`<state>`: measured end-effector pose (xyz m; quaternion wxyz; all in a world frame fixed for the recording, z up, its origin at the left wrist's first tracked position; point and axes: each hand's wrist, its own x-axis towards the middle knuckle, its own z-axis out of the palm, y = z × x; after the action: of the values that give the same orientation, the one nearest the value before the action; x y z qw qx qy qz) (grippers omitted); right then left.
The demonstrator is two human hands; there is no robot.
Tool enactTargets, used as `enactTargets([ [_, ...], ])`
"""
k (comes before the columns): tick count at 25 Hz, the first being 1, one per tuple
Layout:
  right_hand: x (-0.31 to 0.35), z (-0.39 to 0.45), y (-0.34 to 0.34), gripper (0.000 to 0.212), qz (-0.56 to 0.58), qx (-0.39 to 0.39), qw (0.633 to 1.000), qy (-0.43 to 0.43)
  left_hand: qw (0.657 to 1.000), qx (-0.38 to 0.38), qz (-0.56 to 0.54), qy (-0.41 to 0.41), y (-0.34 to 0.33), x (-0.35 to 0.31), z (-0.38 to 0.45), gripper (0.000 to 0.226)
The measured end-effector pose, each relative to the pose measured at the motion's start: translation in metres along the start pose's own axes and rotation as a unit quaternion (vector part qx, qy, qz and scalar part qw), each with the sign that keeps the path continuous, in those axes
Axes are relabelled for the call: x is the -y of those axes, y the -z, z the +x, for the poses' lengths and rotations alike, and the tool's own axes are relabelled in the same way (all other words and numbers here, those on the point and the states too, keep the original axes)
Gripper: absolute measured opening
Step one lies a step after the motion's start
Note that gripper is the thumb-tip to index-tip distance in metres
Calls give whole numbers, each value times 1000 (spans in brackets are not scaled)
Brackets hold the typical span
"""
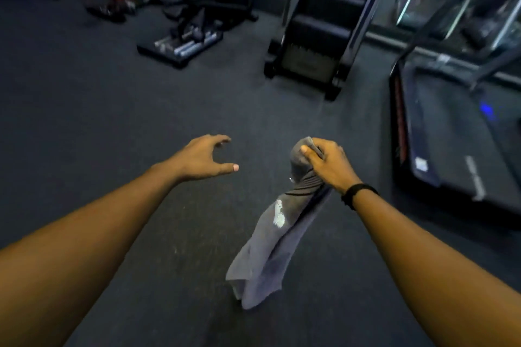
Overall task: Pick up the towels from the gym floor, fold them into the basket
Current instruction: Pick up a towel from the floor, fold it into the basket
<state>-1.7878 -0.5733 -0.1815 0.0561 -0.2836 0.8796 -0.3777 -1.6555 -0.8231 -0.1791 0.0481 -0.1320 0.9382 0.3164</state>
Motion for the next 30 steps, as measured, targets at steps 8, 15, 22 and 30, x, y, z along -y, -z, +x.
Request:
enactTargets([
  [8, 173, -35, 251, 34, -60, -130, 983, 111, 986, -107, -11, -128, 193, -190, -80, 79],
  [15, 229, -113, 361, 26, -133, -274, 948, 88, 964, -98, 7, -246, 236, -280, -109, 79],
  [22, 246, -248, 399, 26, -210, -410, 886, -56, 917, -21, 19, -399, 222, -355, -133, 75],
  [30, 297, -483, 386, 25, -301, -496, 776, -248, 830, 107, 5, -547, 141, -440, -232, 75],
])
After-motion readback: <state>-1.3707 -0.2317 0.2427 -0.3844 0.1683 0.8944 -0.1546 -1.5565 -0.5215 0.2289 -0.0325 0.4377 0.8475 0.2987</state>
